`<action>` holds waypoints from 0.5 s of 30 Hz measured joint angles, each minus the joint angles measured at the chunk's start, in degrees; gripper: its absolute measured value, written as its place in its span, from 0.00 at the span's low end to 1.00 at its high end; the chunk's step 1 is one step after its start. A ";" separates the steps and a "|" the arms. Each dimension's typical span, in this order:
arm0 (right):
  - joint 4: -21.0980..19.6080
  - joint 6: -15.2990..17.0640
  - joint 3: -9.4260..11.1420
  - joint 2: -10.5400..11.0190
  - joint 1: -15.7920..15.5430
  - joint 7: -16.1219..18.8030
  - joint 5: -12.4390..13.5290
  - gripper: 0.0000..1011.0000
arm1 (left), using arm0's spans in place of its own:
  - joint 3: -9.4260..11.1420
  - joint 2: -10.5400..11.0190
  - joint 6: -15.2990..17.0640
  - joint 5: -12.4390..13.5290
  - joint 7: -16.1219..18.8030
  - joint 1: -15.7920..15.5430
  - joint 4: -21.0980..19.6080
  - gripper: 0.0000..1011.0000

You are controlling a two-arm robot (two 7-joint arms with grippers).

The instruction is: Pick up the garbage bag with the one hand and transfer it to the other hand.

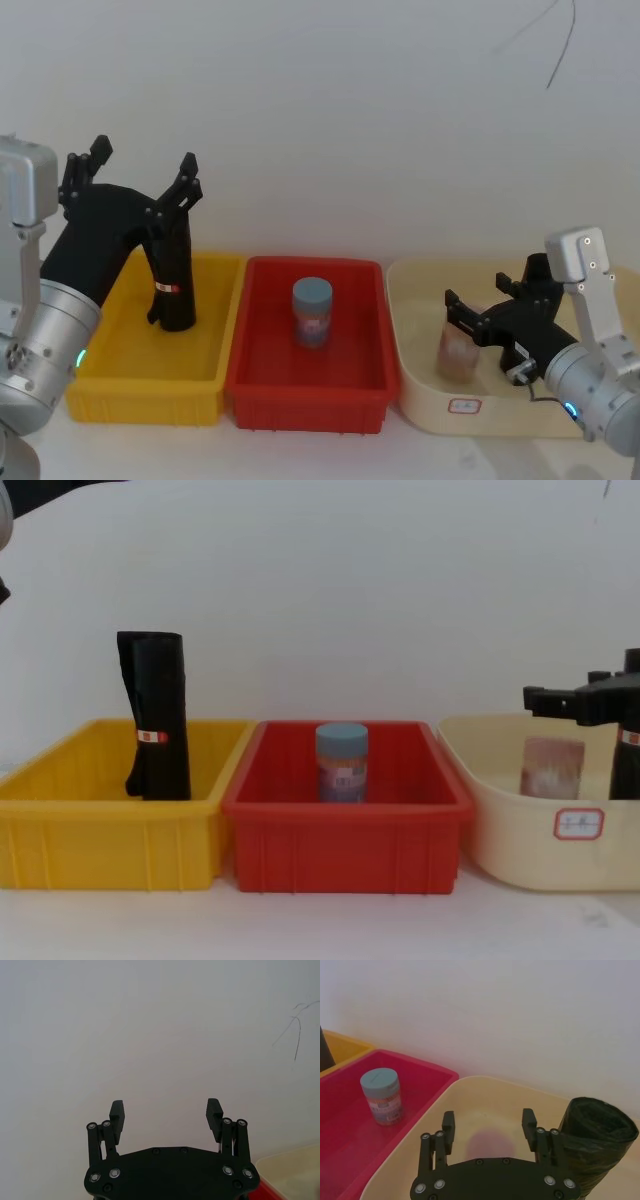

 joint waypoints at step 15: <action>-2.20 -0.46 0.84 -0.64 -0.61 0.27 -0.30 0.99 | 0.00 0.00 0.00 0.00 0.00 0.00 0.00 0.99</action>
